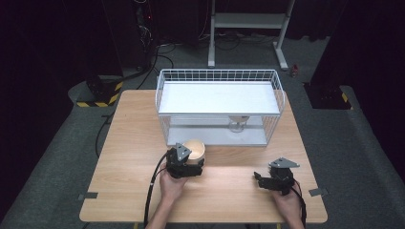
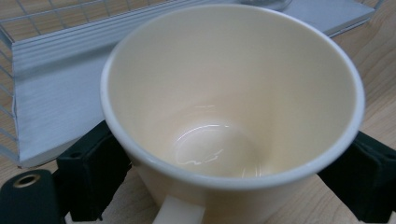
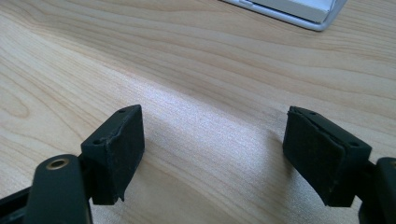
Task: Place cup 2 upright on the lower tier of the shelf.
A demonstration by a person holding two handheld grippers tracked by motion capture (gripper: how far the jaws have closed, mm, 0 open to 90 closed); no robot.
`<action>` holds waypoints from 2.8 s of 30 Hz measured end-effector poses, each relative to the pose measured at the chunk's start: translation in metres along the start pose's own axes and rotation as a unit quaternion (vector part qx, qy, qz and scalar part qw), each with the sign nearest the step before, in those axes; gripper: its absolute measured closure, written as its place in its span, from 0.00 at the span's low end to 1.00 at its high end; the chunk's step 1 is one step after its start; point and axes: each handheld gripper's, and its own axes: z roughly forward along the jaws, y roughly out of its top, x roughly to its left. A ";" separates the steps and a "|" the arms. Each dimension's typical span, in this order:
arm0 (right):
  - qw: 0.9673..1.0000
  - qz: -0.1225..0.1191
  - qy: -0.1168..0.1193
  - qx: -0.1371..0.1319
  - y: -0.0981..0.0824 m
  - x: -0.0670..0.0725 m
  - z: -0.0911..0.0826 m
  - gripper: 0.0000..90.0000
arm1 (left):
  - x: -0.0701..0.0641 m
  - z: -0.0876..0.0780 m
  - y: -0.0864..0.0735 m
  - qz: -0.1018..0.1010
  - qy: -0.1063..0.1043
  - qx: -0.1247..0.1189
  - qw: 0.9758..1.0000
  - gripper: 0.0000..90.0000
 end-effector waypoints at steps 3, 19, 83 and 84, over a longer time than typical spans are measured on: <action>1.000 0.000 0.000 0.000 0.000 0.000 0.000 0.23 | 0.000 -0.001 0.000 -0.004 -0.002 -0.002 1.000 0.11; 1.000 0.000 0.000 0.000 0.000 0.000 0.000 0.23 | 0.005 -0.002 0.017 0.001 0.012 -0.004 1.000 0.11; 1.000 -0.001 0.000 -0.001 0.000 0.000 0.000 0.23 | 0.028 0.047 0.049 -0.024 0.042 0.001 0.999 0.11; 1.000 0.000 0.000 -0.001 0.000 0.000 0.000 0.23 | 0.028 0.047 0.049 -0.025 0.041 0.001 0.999 0.11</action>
